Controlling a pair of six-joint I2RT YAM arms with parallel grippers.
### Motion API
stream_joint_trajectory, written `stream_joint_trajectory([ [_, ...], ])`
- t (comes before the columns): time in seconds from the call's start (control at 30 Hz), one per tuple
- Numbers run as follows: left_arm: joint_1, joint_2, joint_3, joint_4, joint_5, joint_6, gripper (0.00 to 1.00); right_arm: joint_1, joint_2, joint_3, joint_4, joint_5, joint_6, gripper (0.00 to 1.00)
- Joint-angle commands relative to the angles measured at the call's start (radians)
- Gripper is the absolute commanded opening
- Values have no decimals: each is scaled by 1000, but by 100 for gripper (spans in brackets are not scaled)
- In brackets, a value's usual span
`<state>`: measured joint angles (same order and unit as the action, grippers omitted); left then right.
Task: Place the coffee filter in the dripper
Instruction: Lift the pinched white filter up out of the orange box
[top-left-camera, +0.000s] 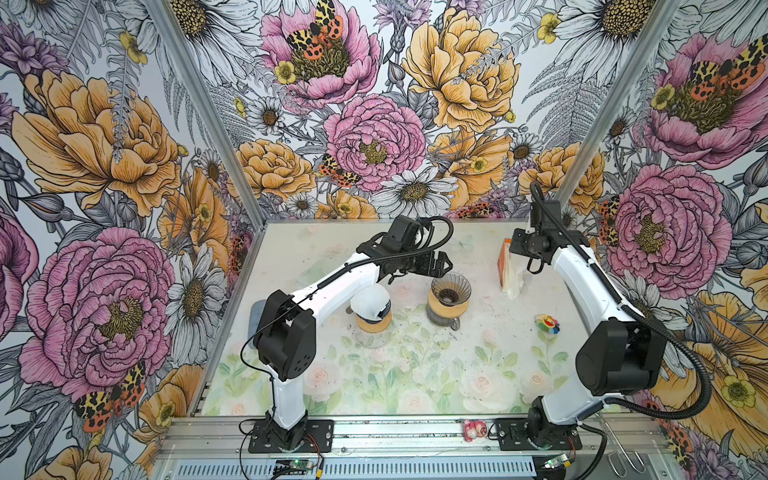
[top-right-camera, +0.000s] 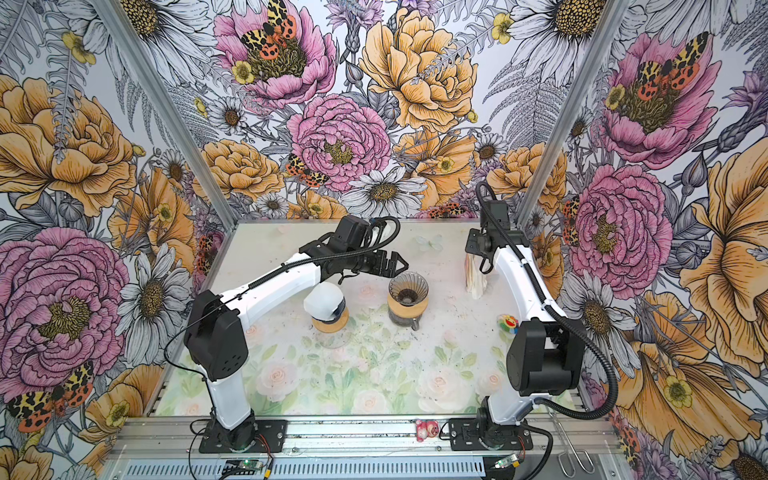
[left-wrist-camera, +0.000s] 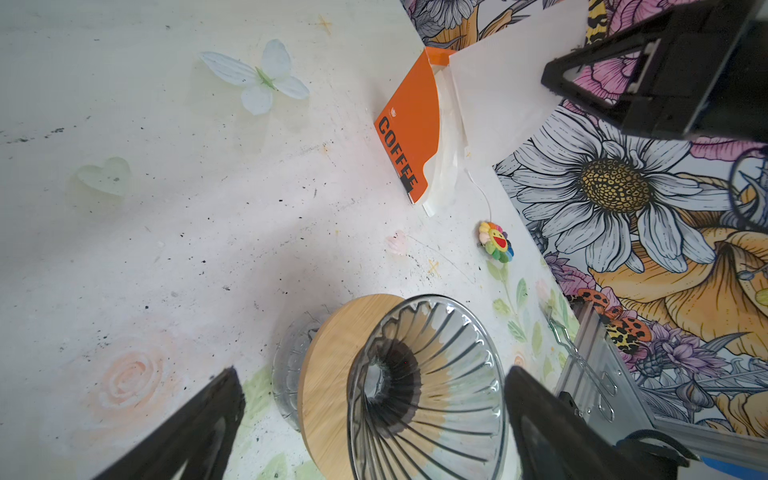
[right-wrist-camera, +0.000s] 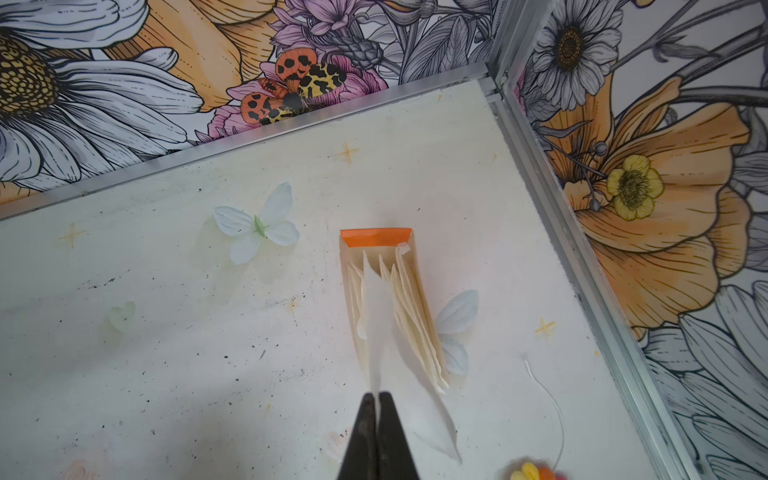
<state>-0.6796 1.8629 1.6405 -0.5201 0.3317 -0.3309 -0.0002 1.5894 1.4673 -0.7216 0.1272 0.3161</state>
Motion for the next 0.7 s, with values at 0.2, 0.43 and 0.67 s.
stream_joint_trajectory([
  [0.2,-14,4,39,8,17,25,99,2,-146,-45,-29,-51,-23,0],
  [0.43,-20,-15,32,8,9,31,99,3,-207,-41,-101,-146,-66,0],
  [0.67,-20,-88,6,9,-39,33,99,14,-269,-24,-211,-276,-128,0],
])
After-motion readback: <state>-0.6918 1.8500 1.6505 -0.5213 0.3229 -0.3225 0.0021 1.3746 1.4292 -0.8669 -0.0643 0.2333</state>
